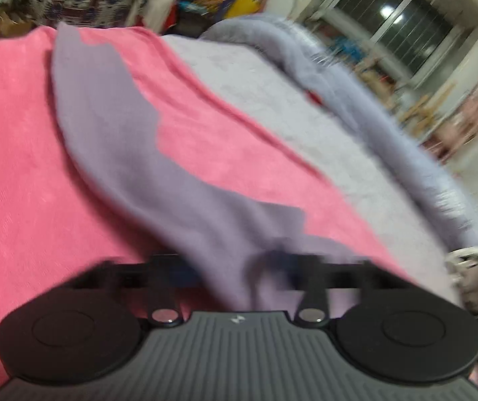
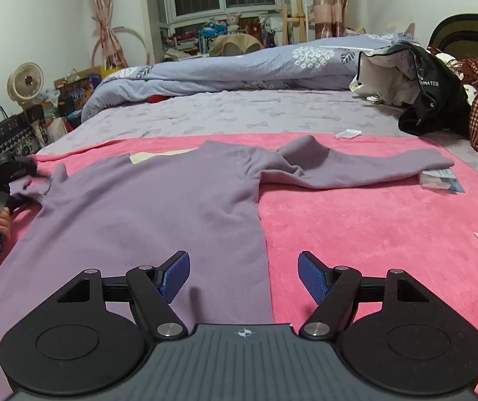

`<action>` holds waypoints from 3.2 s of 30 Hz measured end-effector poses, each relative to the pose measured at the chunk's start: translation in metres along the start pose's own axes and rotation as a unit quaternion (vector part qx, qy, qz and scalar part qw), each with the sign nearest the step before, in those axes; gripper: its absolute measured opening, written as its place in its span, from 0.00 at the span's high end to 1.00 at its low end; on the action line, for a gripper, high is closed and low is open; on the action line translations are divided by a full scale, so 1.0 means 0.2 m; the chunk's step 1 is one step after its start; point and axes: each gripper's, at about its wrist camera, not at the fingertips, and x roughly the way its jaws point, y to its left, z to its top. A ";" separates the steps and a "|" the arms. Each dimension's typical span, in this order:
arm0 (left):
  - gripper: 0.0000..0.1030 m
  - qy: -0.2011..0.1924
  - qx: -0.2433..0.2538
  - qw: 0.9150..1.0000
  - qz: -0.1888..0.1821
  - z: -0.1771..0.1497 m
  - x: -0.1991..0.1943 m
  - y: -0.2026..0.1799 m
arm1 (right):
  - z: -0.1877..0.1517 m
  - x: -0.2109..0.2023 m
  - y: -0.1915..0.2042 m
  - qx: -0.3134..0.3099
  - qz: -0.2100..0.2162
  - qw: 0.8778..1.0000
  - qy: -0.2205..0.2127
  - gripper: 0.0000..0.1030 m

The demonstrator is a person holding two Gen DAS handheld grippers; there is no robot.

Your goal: Fold clothes

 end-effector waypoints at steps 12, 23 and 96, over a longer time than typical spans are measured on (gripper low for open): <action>0.94 -0.082 -0.050 0.993 -0.064 0.15 -0.19 0.19 | 0.18 0.22 -0.20 0.143 0.043 0.989 -0.005 0.30; 0.34 0.015 -0.009 0.994 -0.110 -0.03 0.02 0.06 | 0.28 0.83 -0.46 0.332 0.100 0.937 0.035 0.35; 0.99 0.158 0.042 0.946 -0.280 -0.59 -1.21 0.20 | -0.22 -0.57 -0.36 0.329 0.318 0.888 0.044 0.91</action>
